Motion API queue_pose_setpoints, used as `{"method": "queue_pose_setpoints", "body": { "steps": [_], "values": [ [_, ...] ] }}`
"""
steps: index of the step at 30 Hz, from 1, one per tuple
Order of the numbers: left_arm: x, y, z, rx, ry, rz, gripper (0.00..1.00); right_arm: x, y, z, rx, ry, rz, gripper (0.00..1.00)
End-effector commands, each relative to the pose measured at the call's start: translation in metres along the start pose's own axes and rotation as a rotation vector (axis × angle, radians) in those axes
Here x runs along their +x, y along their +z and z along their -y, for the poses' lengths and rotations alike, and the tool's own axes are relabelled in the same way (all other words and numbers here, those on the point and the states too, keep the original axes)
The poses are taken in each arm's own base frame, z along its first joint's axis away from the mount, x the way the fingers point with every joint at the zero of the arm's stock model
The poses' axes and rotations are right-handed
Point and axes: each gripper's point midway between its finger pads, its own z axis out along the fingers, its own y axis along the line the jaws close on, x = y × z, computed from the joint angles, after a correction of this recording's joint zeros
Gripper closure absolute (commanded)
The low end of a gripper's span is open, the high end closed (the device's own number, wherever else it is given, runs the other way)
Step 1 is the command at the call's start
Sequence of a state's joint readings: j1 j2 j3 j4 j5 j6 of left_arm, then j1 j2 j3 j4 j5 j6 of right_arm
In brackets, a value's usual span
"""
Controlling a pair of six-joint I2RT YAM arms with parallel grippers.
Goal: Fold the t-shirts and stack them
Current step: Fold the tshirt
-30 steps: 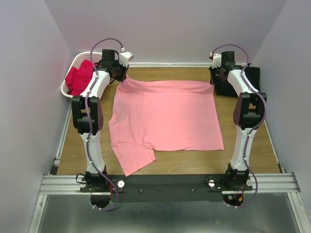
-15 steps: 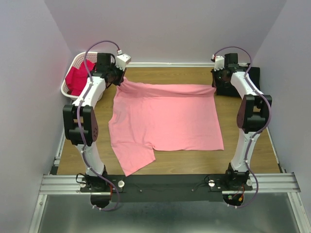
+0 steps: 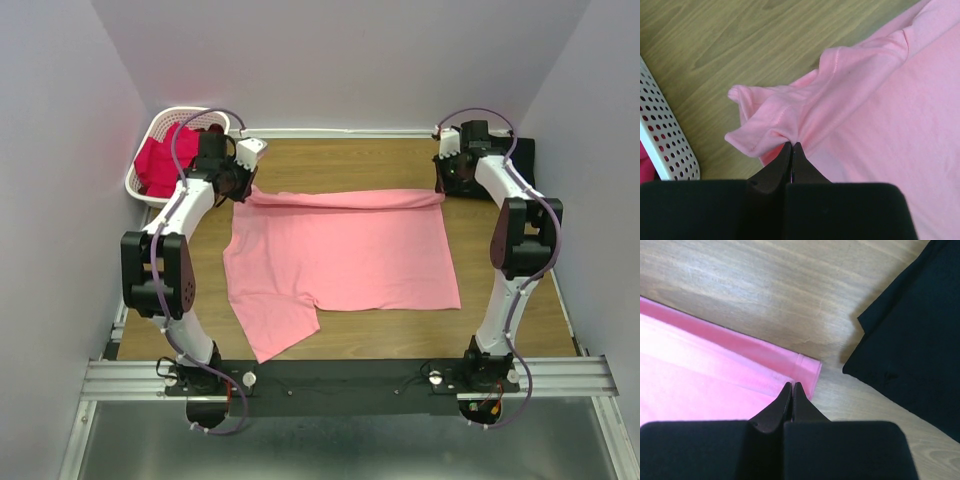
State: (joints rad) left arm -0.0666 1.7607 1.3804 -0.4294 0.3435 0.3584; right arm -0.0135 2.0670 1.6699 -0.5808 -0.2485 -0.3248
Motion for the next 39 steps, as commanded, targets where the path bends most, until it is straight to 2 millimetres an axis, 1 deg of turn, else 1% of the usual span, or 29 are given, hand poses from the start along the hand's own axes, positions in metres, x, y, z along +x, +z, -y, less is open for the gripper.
{"method": "queue_pose_setpoints", "body": {
  "steps": [1,3,5,6,7,9,10,13,14,19,23,28,29,30,31,32,33,34,35,36,37,38,39],
  "values": [
    [0.005,-0.014,-0.005,-0.056,0.008,0.006,1.0,0.0,-0.017,-0.005,-0.013,-0.025,0.016,0.99],
    [0.012,-0.016,-0.005,-0.068,0.003,-0.004,1.0,0.002,-0.017,-0.005,-0.013,-0.027,0.011,0.99],
    [0.024,-0.017,0.0,-0.066,-0.003,-0.024,1.0,0.009,-0.016,-0.007,-0.016,-0.026,-0.003,1.0],
    [0.025,-0.018,0.0,-0.071,-0.001,-0.02,1.0,0.01,-0.016,-0.007,-0.019,-0.031,-0.006,0.99],
    [0.037,-0.016,0.004,-0.062,-0.012,-0.042,1.0,0.014,-0.015,-0.008,-0.023,-0.031,-0.013,0.99],
    [0.043,-0.015,0.008,-0.056,-0.018,-0.051,1.0,0.018,-0.013,-0.009,-0.028,-0.034,-0.021,1.0],
    [0.052,-0.013,0.011,-0.049,-0.027,-0.067,1.0,0.022,-0.011,-0.009,-0.03,-0.033,-0.031,0.99],
    [0.061,-0.011,0.016,-0.04,-0.041,-0.075,1.0,0.031,-0.006,-0.01,-0.035,-0.033,-0.055,0.99],
    [0.068,-0.01,0.019,-0.033,-0.048,-0.086,1.0,0.034,-0.004,-0.01,-0.036,-0.032,-0.064,0.99],
    [0.091,-0.003,0.025,-0.022,-0.062,-0.13,1.0,0.044,0.002,-0.013,-0.05,-0.032,-0.085,1.0],
    [0.098,0.002,0.027,-0.005,-0.058,-0.143,1.0,0.05,0.003,-0.013,-0.051,-0.043,-0.101,0.99],
    [0.101,-0.005,0.031,0.004,0.0,-0.15,1.0,0.054,0.002,-0.014,-0.05,-0.052,-0.11,0.99],
    [0.103,-0.006,0.032,0.01,0.012,-0.154,1.0,0.055,0.002,-0.014,-0.051,-0.05,-0.11,0.97],
    [0.103,-0.01,0.033,0.015,0.026,-0.154,0.96,0.055,0.001,-0.014,-0.051,-0.05,-0.11,0.92],
    [0.103,-0.012,0.034,0.02,0.043,-0.155,0.84,0.055,-0.001,-0.015,-0.051,-0.054,-0.109,0.85],
    [0.104,-0.015,0.037,0.042,0.076,-0.154,0.8,0.056,-0.004,-0.015,-0.051,-0.056,-0.112,0.71],
    [0.104,-0.018,0.04,0.061,0.098,-0.153,0.78,0.055,-0.006,-0.015,-0.05,-0.063,-0.108,0.65],
    [0.101,-0.025,0.043,0.075,0.111,-0.144,0.72,0.055,-0.009,-0.015,-0.047,-0.072,-0.107,0.6],
    [0.094,-0.03,0.048,0.109,0.121,-0.114,0.68,0.052,-0.016,-0.016,-0.044,-0.075,-0.101,0.48],
    [0.086,-0.038,0.05,0.128,0.147,-0.09,0.63,0.048,-0.019,-0.016,-0.041,-0.085,-0.092,0.44],
    [0.07,-0.044,0.05,0.142,0.154,-0.046,0.58,0.042,-0.027,-0.017,-0.042,-0.09,-0.077,0.38],
    [0.061,-0.047,0.048,0.131,0.164,-0.026,0.57,0.043,-0.027,-0.018,-0.046,-0.089,-0.08,0.36],
    [0.052,-0.047,0.047,0.131,0.151,-0.006,0.57,0.037,-0.03,-0.017,-0.045,-0.091,-0.065,0.34]
  ]
}}
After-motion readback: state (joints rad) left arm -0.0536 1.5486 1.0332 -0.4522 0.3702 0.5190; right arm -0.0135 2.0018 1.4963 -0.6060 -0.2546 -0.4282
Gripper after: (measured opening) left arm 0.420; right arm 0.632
